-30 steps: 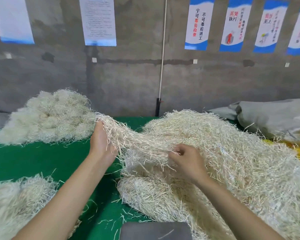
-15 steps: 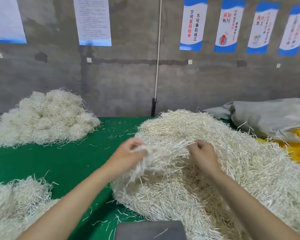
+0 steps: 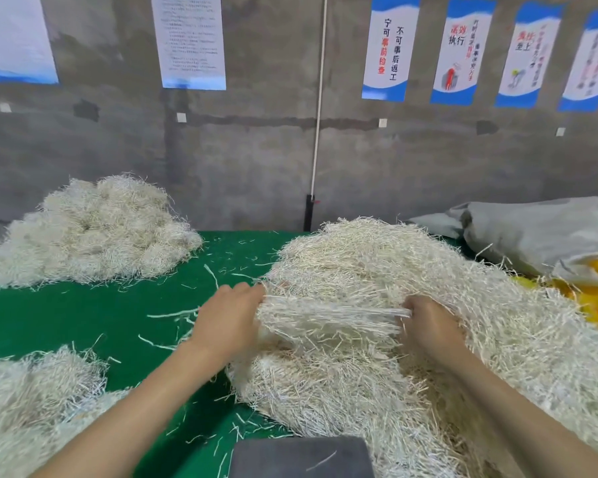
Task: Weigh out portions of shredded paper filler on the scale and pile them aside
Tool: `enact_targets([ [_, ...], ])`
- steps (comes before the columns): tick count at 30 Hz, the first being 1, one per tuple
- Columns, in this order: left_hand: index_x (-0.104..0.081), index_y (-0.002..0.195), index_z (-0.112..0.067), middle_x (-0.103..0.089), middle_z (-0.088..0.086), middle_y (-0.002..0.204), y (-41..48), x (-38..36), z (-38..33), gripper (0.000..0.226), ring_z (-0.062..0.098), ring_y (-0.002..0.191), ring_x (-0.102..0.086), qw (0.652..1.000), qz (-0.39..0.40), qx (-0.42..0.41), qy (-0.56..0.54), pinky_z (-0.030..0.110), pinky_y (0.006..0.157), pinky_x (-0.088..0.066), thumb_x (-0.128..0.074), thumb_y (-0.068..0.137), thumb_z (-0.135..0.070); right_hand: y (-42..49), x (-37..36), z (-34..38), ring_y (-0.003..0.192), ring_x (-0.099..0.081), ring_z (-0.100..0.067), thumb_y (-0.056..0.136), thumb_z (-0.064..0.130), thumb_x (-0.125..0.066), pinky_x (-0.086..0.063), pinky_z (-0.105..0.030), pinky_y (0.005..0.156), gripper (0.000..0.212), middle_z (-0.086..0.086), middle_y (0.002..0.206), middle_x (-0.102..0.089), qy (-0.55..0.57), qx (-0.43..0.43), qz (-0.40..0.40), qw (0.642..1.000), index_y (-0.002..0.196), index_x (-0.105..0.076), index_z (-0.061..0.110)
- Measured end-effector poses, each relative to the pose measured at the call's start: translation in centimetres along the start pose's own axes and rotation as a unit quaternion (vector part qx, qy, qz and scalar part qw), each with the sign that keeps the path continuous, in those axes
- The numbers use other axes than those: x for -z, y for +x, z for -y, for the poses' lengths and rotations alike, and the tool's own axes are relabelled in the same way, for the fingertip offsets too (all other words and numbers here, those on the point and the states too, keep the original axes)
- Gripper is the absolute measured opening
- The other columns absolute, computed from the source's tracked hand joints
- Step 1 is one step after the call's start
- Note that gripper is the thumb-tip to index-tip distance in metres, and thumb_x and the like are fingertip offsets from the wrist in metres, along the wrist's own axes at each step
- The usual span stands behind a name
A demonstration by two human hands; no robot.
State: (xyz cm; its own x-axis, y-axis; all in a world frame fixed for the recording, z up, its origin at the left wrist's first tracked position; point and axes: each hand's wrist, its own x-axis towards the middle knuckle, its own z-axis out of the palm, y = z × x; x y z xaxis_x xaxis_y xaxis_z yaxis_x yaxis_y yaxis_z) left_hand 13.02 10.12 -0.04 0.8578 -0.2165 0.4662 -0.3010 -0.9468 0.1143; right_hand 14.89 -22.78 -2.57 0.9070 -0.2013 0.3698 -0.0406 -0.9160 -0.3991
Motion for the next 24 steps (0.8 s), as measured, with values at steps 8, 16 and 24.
enact_targets([
  [8,-0.053,0.135,-0.008,-0.061,0.005,0.119,0.7,2.9,0.0,0.046,0.027,0.101,-0.06,0.97,-0.114,0.1,-0.188,0.038,0.085,-0.048,-0.06,0.091,-0.019,-0.3,5.2,3.9,0.115,-0.058,-0.02,0.087,0.02,-0.07,-0.052,-0.038,0.095,0.06,-0.002,0.137,-0.053,0.001,0.061,0.235,0.97,0.141,-0.044,0.023],
  [16,-0.063,0.108,-0.023,-0.059,-0.013,0.082,0.9,4.2,-3.8,0.041,0.008,0.07,-0.054,0.878,-0.063,0.143,-0.453,0.032,0.063,-0.047,-0.046,0.077,-0.043,-4.3,6.5,14.2,0.117,-0.023,0.033,0.084,0.056,-0.067,-0.021,-0.008,0.105,0.086,0.052,0.131,-0.017,0.304,0.233,0.173,0.908,0.149,-0.01,0.05],
  [24,-0.06,0.11,-0.012,-0.065,0.015,0.115,1.3,5.1,-2.2,0.032,0.025,0.104,-0.062,0.657,-0.065,0.302,-0.688,0.05,0.101,-0.045,-0.039,0.1,-0.034,-3.5,1.4,12.8,0.056,-0.055,0.005,0.094,0.049,-0.059,-0.045,-0.011,0.058,0.027,0.023,0.064,-0.061,0.34,0.185,0.173,0.906,0.069,-0.06,0.042],
])
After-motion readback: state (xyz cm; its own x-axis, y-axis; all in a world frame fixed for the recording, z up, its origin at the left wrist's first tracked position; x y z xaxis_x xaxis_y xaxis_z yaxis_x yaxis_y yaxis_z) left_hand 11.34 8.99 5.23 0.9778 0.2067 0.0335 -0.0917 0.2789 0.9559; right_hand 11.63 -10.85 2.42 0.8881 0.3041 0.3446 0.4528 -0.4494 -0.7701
